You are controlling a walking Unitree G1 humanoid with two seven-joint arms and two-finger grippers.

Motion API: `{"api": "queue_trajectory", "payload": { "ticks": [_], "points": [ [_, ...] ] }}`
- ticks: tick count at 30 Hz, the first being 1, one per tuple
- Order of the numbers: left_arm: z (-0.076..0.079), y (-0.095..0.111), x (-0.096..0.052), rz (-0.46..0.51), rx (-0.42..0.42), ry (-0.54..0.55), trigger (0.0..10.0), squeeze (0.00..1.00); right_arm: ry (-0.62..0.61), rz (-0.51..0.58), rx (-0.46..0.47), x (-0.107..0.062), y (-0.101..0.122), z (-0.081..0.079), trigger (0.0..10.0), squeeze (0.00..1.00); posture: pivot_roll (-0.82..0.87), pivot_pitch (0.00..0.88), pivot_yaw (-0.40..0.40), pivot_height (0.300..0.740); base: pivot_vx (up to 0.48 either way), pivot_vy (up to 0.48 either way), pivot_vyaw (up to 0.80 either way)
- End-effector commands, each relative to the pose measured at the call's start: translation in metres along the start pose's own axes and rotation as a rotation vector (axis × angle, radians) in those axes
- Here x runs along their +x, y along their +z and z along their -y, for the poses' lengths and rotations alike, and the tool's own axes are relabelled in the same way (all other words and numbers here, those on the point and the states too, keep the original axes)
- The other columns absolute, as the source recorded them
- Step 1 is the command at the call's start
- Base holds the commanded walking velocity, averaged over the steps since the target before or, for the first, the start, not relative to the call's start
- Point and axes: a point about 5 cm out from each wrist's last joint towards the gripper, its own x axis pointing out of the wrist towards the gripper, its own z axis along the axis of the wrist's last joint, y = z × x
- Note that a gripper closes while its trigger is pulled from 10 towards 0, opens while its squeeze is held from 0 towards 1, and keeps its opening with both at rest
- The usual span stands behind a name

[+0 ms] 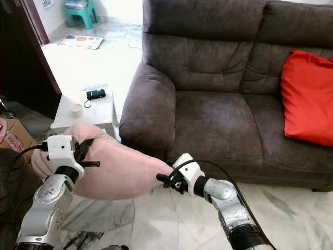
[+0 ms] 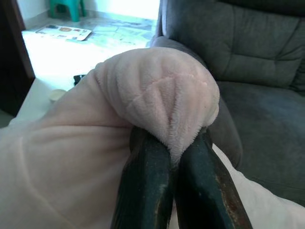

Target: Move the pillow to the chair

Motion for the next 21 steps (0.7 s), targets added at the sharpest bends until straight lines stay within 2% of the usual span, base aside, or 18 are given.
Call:
{"api": "queue_trajectory", "payload": {
  "ticks": [1, 6, 8, 9, 10, 11, 14, 17, 21],
  "points": [
    [0.009, 0.032, 0.005, 0.134, 0.015, -0.056, 10.0, 0.0, 0.014, -0.01, -0.014, -0.001, -0.001, 0.001, 10.0, 1.0, 0.09, 0.039, -0.056, 0.74, 0.0, 0.0, 0.0],
    [0.01, 0.029, 0.005, 0.123, 0.019, -0.056, 10.0, 0.0, -0.03, -0.032, -0.018, -0.003, -0.006, 0.005, 10.0, 1.0, 0.08, 0.044, -0.06, 0.74, 0.0, 0.0, 0.0],
    [0.011, 0.027, 0.005, 0.117, 0.018, -0.057, 10.0, 0.0, -0.165, -0.033, -0.041, -0.004, -0.007, 0.017, 10.0, 1.0, 0.08, 0.045, -0.061, 0.74, 0.0, 0.0, 0.0],
    [0.011, 0.025, 0.005, 0.111, 0.02, -0.053, 10.0, 0.0, -0.275, 0.013, 0.006, -0.005, -0.002, 0.026, 10.0, 0.0, 0.08, 0.045, -0.061, 0.74, 0.0, 0.0, 0.0],
    [0.011, 0.021, 0.004, 0.104, 0.023, -0.047, 10.0, 0.0, -0.403, 0.087, 0.087, -0.007, 0.006, 0.038, 10.0, 0.0, 0.08, 0.045, -0.061, 0.74, 0.0, 0.0, 0.0],
    [0.011, 0.02, 0.003, 0.102, 0.024, -0.042, 10.0, 0.0, -0.468, 0.132, 0.123, -0.009, 0.01, 0.043, 10.0, 0.0, 0.08, 0.05, -0.055, 0.74, 0.0, 0.0, 0.0],
    [0.014, 0.017, 0.002, 0.095, 0.016, -0.037, 10.0, 0.0, -0.581, 0.236, 0.204, -0.013, 0.021, 0.052, 10.0, 0.0, 0.08, 0.053, -0.05, 0.74, 0.0, 0.0, 0.0],
    [0.018, 0.016, 0.002, 0.091, 0.01, -0.044, 10.0, 0.0, -0.605, 0.263, 0.227, -0.013, 0.023, 0.051, 10.0, 0.0, 0.07, 0.056, -0.043, 0.74, 0.0, 0.0, 0.0],
    [0.02, 0.016, 0.004, 0.091, 0.01, -0.054, 10.0, 0.0, -0.614, 0.287, 0.255, -0.01, 0.023, 0.048, 10.0, 0.0, 0.07, 0.056, -0.036, 0.74, 0.0, 0.0, -0.79]
  ]
}}
